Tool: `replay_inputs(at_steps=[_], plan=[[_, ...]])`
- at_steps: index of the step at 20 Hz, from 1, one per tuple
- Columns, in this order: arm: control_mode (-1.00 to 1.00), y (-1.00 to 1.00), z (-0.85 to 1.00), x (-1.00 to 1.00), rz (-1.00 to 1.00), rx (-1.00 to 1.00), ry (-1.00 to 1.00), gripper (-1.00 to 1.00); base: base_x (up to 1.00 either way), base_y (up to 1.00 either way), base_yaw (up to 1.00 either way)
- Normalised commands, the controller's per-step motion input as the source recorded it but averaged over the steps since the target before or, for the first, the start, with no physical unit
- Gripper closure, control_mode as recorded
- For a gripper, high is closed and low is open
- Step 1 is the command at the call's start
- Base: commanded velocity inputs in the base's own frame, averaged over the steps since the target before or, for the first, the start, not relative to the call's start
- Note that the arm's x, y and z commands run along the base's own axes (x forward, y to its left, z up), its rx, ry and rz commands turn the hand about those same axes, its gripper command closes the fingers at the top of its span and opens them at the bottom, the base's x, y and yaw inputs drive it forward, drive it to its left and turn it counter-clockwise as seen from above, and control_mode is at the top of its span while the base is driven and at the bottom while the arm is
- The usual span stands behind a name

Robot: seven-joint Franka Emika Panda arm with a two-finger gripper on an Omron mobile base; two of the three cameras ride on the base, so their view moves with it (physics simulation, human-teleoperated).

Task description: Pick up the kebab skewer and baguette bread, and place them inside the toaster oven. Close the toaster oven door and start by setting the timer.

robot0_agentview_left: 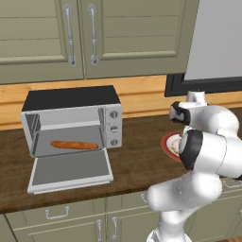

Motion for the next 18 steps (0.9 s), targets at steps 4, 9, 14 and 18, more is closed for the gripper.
replay_inputs(at_steps=[4, 9, 14, 18], plan=[[-1.00, 1.00, 0.92, -0.65, 0.29, 0.00, -0.02, 1.00, 0.00, 0.00, 0.00], [-1.00, 1.00, 0.82, -0.36, 0.24, 0.00, 0.00, 1.00, 0.00, 0.00, 0.00], [-1.00, 1.00, 0.58, -0.13, 0.14, 0.00, 0.00, 1.00, 0.00, 0.00, 0.00], [-1.00, 1.00, 0.37, -0.29, 0.02, 0.00, -0.05, 1.00, 0.00, 0.00, 0.00]])
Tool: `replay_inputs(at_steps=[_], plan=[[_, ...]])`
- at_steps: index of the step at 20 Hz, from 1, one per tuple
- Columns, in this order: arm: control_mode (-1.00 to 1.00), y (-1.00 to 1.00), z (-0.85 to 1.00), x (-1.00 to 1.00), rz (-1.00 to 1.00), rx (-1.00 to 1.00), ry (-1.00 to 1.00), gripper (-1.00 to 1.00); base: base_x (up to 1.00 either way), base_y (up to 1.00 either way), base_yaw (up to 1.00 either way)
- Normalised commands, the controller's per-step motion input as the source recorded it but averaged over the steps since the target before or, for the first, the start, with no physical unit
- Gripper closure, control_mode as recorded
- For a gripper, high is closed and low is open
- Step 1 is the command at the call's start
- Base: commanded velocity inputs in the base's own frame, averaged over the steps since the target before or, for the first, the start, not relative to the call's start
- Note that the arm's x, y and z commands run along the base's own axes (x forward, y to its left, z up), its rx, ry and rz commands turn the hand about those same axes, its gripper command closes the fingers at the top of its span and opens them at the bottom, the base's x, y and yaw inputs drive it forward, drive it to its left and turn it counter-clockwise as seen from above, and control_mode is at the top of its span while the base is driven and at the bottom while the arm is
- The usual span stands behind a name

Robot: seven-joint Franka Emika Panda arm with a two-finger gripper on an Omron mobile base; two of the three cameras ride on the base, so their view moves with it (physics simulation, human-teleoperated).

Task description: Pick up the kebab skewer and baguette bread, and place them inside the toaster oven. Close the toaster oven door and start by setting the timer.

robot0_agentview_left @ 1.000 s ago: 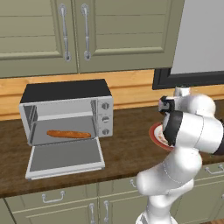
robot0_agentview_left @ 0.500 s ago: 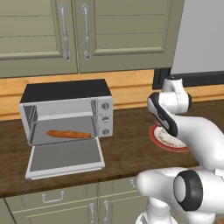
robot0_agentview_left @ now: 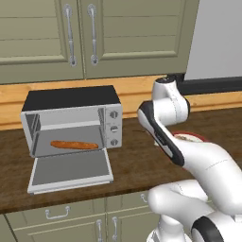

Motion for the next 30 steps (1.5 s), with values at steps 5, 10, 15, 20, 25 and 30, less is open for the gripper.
replay_inputs(at_steps=[5, 10, 15, 20, 25, 30], plan=[[-1.00, 1.00, 0.33, -0.44, 0.00, 0.00, -0.05, 1.00, 0.00, 0.00, 0.00], [-1.00, 1.00, 0.19, -0.17, 0.00, 0.00, -0.07, 1.00, 0.00, 0.00, 0.00], [-1.00, 1.00, 0.06, 0.35, 0.00, 0.00, -0.01, 1.00, 0.00, 0.00, 0.00], [-1.00, 0.86, 0.19, 0.14, 0.05, 0.00, -0.08, 1.00, 0.00, 0.00, 0.00], [-1.00, 0.44, -0.02, 0.20, 0.03, 0.00, -0.10, 1.00, 0.00, 0.00, 0.00], [-1.00, 0.00, -0.16, 0.32, 0.02, 0.00, -0.13, 1.00, 0.00, 0.00, 0.00]])
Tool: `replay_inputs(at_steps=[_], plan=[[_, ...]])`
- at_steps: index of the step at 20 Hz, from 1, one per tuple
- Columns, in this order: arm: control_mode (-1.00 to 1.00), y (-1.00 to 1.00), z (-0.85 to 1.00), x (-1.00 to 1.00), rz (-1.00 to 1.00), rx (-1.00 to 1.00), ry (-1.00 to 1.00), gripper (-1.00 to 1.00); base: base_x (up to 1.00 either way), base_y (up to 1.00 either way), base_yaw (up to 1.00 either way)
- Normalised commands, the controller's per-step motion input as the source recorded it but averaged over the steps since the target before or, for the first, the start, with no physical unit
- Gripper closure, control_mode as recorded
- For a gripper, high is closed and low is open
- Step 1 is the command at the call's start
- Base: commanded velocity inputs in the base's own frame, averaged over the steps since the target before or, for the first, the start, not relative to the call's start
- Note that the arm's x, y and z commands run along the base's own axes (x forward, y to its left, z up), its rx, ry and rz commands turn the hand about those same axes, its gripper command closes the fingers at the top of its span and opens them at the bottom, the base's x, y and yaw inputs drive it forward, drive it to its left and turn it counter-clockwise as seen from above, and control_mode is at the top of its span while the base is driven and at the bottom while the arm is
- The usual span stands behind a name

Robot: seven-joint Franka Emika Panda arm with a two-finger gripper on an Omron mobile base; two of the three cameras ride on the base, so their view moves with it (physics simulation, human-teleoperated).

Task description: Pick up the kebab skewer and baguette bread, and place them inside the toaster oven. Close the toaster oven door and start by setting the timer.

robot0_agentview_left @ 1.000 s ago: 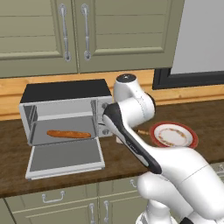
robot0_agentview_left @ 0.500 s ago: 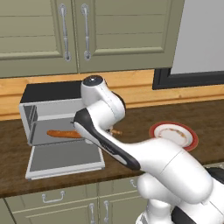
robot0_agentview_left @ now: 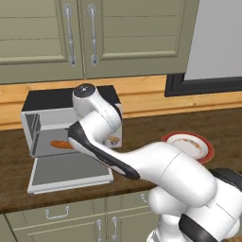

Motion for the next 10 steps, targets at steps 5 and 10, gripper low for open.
replay_inputs(at_steps=[5, 10], plan=[[-1.00, 0.00, -0.38, 0.23, 0.03, 0.00, -0.17, 1.00, 0.00, 0.00, 0.00], [-1.00, 0.00, -0.28, 0.39, 0.03, 0.00, -0.11, 1.00, 0.00, 0.00, 0.00]])
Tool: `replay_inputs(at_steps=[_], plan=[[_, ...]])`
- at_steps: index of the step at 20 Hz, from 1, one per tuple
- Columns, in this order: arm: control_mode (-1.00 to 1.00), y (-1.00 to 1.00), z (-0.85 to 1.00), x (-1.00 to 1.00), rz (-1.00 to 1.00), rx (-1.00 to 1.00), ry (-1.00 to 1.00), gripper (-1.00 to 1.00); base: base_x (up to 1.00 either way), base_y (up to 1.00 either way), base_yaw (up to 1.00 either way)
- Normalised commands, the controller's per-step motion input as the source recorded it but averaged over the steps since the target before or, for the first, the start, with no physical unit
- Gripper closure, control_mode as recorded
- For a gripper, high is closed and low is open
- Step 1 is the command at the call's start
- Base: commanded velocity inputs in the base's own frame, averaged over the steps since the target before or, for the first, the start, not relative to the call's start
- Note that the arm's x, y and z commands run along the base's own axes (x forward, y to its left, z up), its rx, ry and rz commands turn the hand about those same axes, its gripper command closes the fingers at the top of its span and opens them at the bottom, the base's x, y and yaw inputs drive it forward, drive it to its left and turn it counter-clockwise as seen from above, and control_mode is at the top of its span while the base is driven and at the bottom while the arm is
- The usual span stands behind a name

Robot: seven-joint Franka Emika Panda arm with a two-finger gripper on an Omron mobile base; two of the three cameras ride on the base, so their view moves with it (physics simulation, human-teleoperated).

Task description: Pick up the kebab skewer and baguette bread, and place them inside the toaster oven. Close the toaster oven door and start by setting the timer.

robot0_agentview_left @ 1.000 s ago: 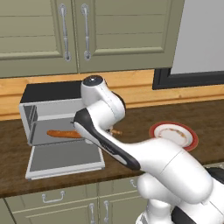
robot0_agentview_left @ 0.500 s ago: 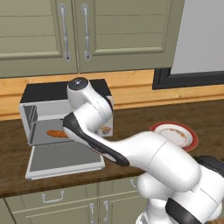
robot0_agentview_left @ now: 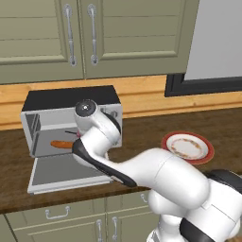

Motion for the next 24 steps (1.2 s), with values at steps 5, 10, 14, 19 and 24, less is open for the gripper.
replay_inputs(at_steps=[5, 10, 14, 19, 24], plan=[[-1.00, 0.14, -0.02, 0.56, 0.01, 0.00, -0.02, 1.00, 0.00, 0.00, 0.00], [-1.00, 0.29, -0.09, 0.32, 0.00, 0.00, 0.00, 1.00, 0.00, 0.00, 0.00], [-1.00, 0.41, -0.16, 0.23, 0.00, 0.00, 0.00, 1.00, 0.00, 0.00, 0.00], [-1.00, 0.11, -0.10, 0.35, 0.00, 0.00, 0.00, 1.00, 0.00, 0.00, 0.00], [-1.00, 0.00, -0.13, 0.11, 0.02, 0.00, 0.00, 1.00, 0.00, 0.00, 0.00]])
